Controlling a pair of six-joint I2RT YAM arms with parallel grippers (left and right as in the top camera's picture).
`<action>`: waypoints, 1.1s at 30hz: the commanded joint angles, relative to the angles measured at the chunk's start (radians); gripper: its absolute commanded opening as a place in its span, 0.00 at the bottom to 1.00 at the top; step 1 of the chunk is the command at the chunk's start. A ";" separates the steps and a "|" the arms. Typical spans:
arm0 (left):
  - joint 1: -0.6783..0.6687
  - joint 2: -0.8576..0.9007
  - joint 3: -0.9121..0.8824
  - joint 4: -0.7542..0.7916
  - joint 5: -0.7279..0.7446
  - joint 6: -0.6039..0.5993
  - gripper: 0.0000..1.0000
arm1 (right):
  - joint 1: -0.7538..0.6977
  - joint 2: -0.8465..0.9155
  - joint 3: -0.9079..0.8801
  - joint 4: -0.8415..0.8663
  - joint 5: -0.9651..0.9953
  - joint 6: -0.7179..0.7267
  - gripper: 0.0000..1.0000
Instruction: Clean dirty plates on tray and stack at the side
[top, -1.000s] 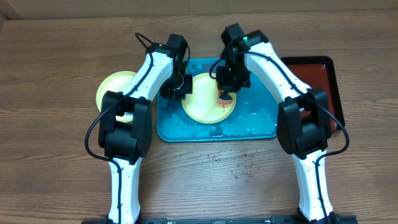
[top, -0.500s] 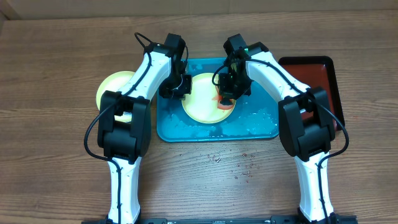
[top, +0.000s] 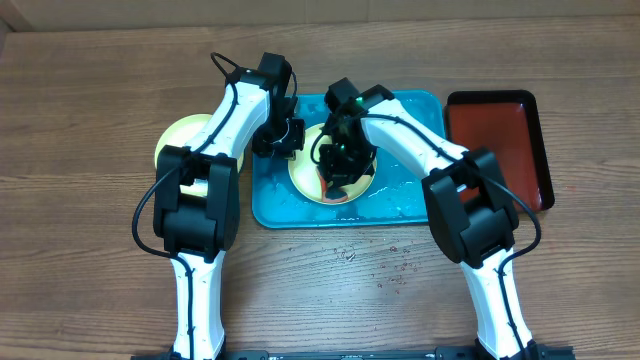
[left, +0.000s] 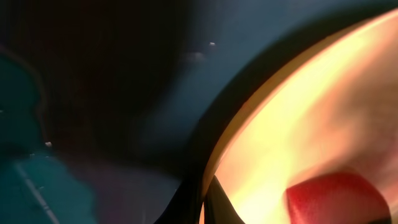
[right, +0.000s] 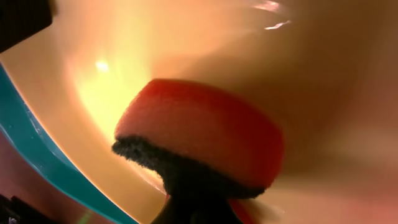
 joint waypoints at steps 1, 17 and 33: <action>-0.005 0.013 -0.012 0.008 0.000 0.012 0.04 | -0.061 0.040 -0.013 -0.032 0.133 -0.017 0.04; -0.001 0.013 -0.012 -0.006 -0.007 0.042 0.04 | -0.183 0.040 0.109 0.045 0.246 0.025 0.04; -0.001 0.013 -0.012 -0.011 -0.006 0.056 0.04 | 0.014 0.120 0.109 0.220 0.064 0.096 0.04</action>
